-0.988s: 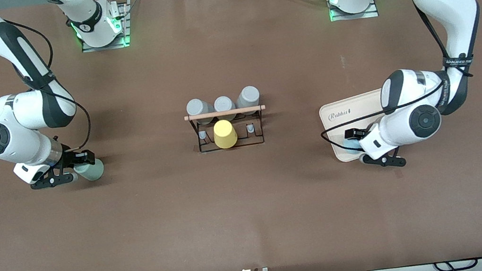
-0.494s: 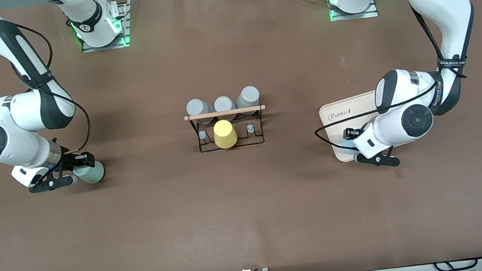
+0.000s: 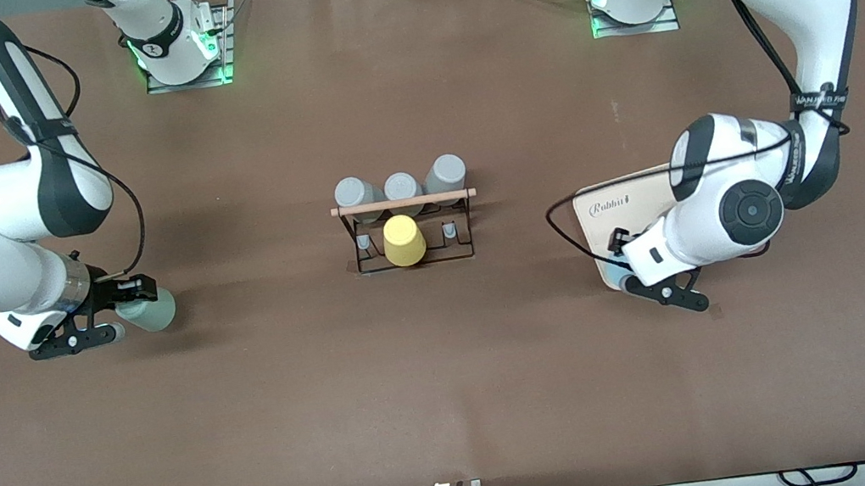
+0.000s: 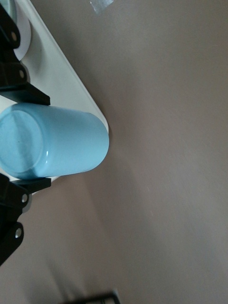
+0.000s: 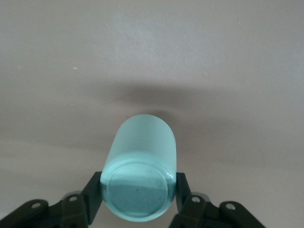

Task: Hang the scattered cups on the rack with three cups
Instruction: 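Carry the blue cup with the left gripper onto a rack peg beside the yellow cup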

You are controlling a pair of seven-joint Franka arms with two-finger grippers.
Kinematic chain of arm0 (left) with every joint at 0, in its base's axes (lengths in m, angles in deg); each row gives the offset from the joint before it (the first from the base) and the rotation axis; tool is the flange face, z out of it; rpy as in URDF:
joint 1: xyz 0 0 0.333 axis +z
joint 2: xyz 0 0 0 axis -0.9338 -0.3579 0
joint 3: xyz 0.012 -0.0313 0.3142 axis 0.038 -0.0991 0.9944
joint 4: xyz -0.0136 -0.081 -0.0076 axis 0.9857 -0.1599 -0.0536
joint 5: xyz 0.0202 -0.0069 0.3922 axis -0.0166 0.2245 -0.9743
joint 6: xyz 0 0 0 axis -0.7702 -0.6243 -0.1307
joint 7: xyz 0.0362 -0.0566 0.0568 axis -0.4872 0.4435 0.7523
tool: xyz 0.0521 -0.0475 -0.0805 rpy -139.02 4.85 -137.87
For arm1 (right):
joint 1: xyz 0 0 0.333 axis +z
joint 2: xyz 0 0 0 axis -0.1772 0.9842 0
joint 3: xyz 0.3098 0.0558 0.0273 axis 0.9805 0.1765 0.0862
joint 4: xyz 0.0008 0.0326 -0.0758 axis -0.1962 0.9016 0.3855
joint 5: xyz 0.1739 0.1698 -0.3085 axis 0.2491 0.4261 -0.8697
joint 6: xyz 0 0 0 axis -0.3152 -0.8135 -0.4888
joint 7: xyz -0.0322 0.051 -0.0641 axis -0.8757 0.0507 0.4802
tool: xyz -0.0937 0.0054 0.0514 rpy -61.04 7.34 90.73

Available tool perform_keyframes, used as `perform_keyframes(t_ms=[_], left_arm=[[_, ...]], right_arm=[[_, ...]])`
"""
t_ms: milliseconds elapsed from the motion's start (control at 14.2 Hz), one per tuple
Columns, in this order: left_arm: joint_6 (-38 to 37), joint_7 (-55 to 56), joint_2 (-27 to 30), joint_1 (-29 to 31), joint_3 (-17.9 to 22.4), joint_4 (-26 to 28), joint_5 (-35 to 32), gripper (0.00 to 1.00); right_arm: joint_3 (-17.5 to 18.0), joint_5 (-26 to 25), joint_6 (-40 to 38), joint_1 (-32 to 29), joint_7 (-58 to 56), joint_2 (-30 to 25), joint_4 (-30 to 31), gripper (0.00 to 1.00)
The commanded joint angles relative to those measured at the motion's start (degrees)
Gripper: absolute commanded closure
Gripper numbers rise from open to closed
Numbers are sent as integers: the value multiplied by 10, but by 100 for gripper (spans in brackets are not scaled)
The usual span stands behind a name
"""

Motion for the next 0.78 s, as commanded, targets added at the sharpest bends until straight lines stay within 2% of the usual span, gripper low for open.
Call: perform_keyframes(t_ms=[0, 282, 565, 706], left_arm=[[-52, 96, 0, -43, -20, -64, 11, 99], [-52, 265, -9, -131, -19, -116, 52, 99], [-45, 340, -16, -189, -19, -123, 53, 100], [-44, 341, -32, -204, -19, -123, 52, 100]], right_arm=[[0, -3, -30, 8, 10, 1, -35, 63], [0, 4, -36, 15, 10, 1, -54, 63], [2, 5, -62, 30, 50, 1, -78, 63], [2, 5, -73, 41, 77, -2, -87, 63]])
